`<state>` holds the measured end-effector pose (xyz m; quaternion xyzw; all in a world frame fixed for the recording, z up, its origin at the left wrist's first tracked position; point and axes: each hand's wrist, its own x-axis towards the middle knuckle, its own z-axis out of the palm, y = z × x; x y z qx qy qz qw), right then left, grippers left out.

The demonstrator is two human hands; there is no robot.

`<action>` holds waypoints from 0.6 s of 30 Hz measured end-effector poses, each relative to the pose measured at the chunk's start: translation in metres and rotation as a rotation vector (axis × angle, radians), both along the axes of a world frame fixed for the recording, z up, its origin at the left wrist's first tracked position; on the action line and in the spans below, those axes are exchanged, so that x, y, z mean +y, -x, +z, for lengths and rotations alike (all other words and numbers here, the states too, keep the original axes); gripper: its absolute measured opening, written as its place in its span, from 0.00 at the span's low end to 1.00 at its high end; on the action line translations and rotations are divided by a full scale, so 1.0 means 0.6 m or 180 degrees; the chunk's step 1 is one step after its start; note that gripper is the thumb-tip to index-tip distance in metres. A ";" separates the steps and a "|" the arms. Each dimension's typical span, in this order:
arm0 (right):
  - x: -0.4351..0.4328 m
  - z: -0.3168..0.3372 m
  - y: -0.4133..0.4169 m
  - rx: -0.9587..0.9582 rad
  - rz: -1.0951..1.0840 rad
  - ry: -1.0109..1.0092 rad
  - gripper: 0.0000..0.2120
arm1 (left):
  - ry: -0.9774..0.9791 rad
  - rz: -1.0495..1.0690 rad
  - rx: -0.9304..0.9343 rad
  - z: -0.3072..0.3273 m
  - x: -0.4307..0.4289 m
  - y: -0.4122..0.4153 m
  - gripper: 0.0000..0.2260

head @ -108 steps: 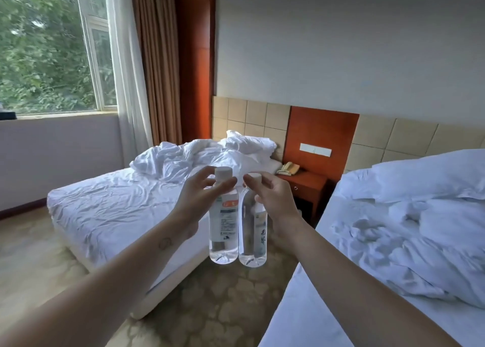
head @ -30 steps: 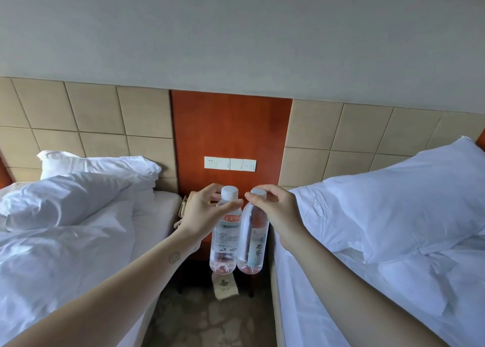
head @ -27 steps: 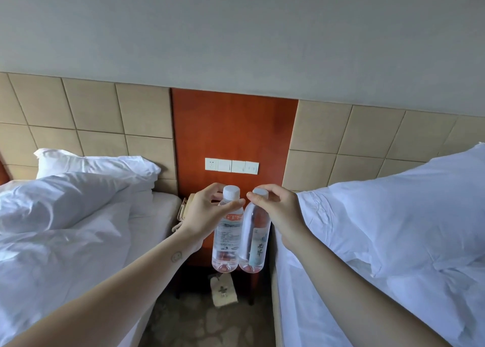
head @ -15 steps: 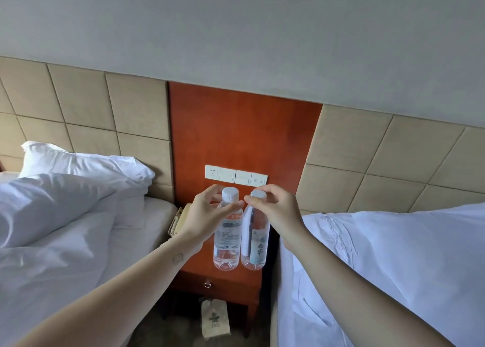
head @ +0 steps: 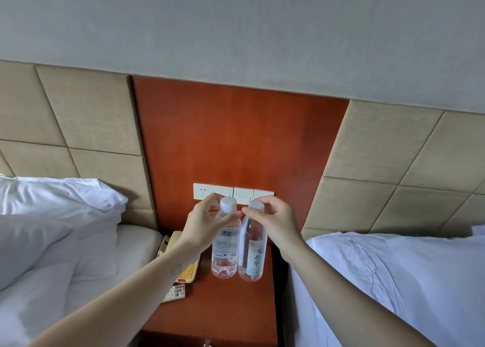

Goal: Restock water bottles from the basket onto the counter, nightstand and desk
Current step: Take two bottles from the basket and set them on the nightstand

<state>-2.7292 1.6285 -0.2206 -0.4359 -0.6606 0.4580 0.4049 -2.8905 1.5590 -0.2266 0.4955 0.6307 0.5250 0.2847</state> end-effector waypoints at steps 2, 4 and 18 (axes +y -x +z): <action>0.043 -0.013 0.029 0.0043 -0.0077 0.0044 0.10 | 0.0038 -0.0106 0.0079 -0.011 0.050 0.032 0.12; 0.087 -0.036 0.059 -0.0033 -0.0138 0.0050 0.10 | 0.0086 -0.0181 0.0190 -0.031 0.099 0.062 0.13; 0.200 -0.386 0.142 -0.0384 -0.0256 -0.0179 0.09 | 0.0156 -0.0331 0.0521 -0.384 0.218 0.151 0.14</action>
